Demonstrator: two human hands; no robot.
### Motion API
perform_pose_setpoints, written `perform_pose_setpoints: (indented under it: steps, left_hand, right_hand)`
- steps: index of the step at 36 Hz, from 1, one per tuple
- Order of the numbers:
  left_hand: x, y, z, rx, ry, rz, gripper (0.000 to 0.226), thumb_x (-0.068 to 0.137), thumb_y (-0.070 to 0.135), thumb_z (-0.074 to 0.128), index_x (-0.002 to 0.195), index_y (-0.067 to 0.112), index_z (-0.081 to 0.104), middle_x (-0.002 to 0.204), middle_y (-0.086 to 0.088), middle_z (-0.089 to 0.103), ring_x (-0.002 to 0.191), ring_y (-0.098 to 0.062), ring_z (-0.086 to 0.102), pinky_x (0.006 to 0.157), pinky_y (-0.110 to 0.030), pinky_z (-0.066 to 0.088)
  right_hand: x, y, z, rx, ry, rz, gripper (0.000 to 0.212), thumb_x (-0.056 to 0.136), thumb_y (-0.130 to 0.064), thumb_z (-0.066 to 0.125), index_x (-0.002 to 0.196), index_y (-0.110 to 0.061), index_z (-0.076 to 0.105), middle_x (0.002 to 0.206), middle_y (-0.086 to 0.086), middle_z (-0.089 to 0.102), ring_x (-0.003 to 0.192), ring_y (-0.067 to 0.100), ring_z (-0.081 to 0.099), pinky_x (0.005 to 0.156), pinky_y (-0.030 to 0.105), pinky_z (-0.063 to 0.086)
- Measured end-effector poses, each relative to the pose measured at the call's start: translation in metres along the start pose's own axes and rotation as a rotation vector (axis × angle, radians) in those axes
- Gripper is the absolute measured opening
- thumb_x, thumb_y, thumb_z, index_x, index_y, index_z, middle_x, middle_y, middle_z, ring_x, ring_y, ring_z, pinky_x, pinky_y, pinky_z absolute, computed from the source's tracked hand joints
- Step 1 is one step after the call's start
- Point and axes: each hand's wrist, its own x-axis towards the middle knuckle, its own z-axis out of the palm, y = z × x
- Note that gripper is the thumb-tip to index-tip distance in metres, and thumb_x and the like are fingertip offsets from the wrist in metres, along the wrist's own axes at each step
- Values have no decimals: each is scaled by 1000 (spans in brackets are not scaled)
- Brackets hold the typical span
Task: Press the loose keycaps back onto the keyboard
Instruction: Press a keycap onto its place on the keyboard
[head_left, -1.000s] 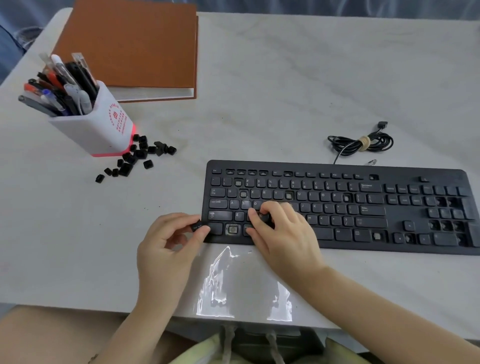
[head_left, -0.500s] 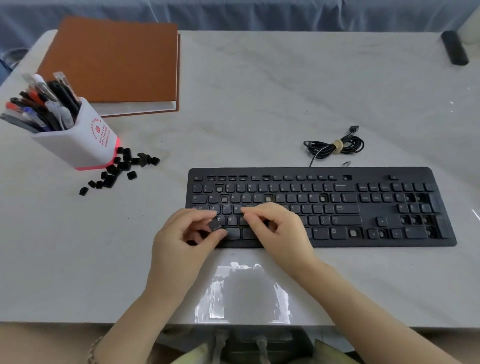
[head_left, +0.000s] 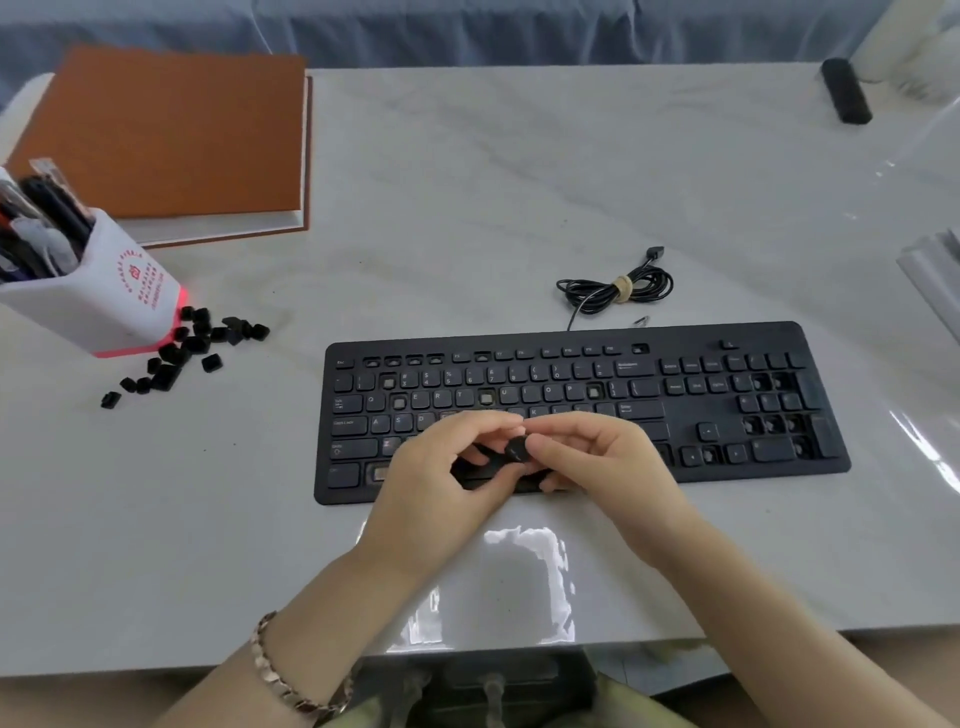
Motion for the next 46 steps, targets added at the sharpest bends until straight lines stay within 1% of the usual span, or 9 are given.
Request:
perform_pose_setpoints:
  steps: [3,7,10,14,20,28,33,38,46]
  left_hand:
    - [4,3,8,-17,-13,-37,37,75,7,70,96,37,65,91,18,68,85,2,61,79,-8,44]
    - [11,7,16,-84,-12,-97,40,79,-4,68,94,33,69,95,18,68,87,-2,62,80,-9,45]
    - [16,10,21,-93,-8,-89,39,79,-7,66,95,29,69,95,17,69,90,-1,62,81,-10,45]
    - [24,8,30,-51,25,-57,42,78,-7,67,91,33,66,92,16,67,87,2,61,80,-7,43]
    - [47,0,43,100,0,24,22,76,-8,69,88,9,73,92,16,62,88,6,57,81,-4,40]
    - [70,-6,60,240,-111,154,15,77,4,73,91,10,75,94,5,70,95,-3,51,88,0,29]
    - [75,-17,67,276,-141,217,11,78,9,70,88,10,77,94,2,72,94,-5,50,87,-24,41]
    - [76,-19,70,308,-121,292,14,75,10,65,82,6,77,87,-3,73,89,-9,50,82,-17,37]
    - [74,-31,72,399,-123,459,23,85,18,55,83,8,76,90,-1,71,87,-13,52,73,-32,49]
  right_hand:
    - [6,-2,-23,-143,171,-100,15,85,-3,61,86,-15,70,67,-5,70,66,4,64,64,14,52]
    - [18,-1,-68,-695,450,-328,14,87,-11,61,93,-20,70,97,-9,66,89,1,58,80,0,36]
    - [30,3,-96,-944,497,-349,26,90,-17,57,114,-10,65,128,1,55,122,14,43,102,13,21]
    - [45,12,-115,-1101,504,-320,39,94,-25,52,130,-10,53,144,4,41,137,20,28,112,28,11]
    - [50,25,-115,-1172,566,-404,46,91,-32,40,128,-8,54,141,10,46,135,27,34,111,38,18]
    - [53,28,-116,-1190,590,-434,55,90,-40,29,126,-9,56,137,10,50,132,28,38,109,38,21]
    - [54,29,-116,-1192,616,-454,52,90,-38,32,124,-8,58,135,11,52,130,29,41,108,37,22]
    - [54,31,-116,-1193,625,-457,51,91,-37,32,124,-9,58,135,10,51,130,28,40,108,37,22]
    - [55,32,-117,-1187,632,-463,51,90,-38,32,124,-10,58,135,9,51,130,27,39,108,38,23]
